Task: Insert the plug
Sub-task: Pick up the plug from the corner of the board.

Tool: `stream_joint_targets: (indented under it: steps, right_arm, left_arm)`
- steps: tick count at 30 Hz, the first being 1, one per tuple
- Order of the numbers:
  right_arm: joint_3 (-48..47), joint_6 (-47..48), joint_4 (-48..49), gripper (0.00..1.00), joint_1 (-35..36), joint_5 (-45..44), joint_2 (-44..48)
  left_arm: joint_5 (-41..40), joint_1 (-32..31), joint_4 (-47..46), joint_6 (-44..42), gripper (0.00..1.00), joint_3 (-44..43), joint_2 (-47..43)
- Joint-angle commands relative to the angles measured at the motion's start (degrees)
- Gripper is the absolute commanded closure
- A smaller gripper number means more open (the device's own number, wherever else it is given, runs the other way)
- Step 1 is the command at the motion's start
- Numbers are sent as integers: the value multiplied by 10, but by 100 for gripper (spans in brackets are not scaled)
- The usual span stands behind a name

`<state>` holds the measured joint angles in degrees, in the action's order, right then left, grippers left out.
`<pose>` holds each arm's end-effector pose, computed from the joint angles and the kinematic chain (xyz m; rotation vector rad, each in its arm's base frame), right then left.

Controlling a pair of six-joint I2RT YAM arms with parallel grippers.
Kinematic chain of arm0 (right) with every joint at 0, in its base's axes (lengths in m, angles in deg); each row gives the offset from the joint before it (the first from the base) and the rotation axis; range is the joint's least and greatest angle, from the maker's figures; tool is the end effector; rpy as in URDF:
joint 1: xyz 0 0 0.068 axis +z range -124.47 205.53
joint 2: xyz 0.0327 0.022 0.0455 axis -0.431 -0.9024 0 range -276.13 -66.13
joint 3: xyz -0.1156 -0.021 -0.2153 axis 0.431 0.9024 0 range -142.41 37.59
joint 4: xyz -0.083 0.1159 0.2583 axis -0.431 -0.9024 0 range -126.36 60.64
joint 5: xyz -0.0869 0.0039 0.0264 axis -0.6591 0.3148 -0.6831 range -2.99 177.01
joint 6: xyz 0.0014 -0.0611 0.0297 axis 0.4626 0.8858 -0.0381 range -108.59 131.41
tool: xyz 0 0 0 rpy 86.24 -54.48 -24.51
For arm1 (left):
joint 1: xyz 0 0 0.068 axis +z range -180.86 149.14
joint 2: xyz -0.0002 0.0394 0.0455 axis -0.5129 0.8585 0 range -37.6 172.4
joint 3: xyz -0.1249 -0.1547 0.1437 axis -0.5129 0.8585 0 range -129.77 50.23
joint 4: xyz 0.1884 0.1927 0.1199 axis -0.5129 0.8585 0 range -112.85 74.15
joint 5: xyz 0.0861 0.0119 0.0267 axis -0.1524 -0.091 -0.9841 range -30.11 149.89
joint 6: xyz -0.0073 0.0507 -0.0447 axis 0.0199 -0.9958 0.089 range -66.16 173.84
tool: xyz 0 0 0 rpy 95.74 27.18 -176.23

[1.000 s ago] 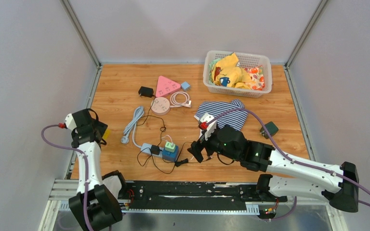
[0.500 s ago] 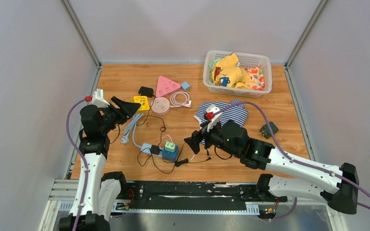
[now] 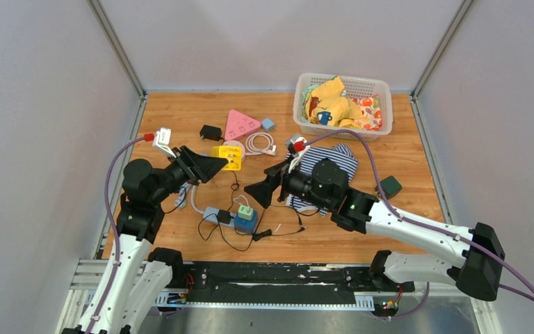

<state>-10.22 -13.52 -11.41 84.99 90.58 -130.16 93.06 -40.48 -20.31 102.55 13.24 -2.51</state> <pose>0.1655 0.2873 0.3083 -0.5471 1.5798 1.1954 0.2173 -0.0671 0.3168 -0.0945 1.7234 -1.2285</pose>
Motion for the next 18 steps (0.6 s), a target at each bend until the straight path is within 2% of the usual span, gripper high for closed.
stream_joint_targets:
  steps: [1, 6, 11, 14, 18]
  right_arm:
    - [-31, 8, 68, 3, -7, 16, -14]
    - [-49, 35, 89, 3, -9, 35, -32]
    - [-39, 20, 127, 2, -19, 72, -33]
    - [-40, 88, 105, 3, -19, 77, -25]
    - [-46, 261, 47, 0, -20, 49, -9]
  left_arm:
    - [7, -22, -68, 47, 100, -13, -4]
    - [10, -43, -77, 65, 100, -17, -1]
    - [22, -51, -77, 69, 100, -15, -7]
    - [20, -52, -77, 101, 100, -9, -7]
    - [8, -52, -76, 172, 100, 8, 1]
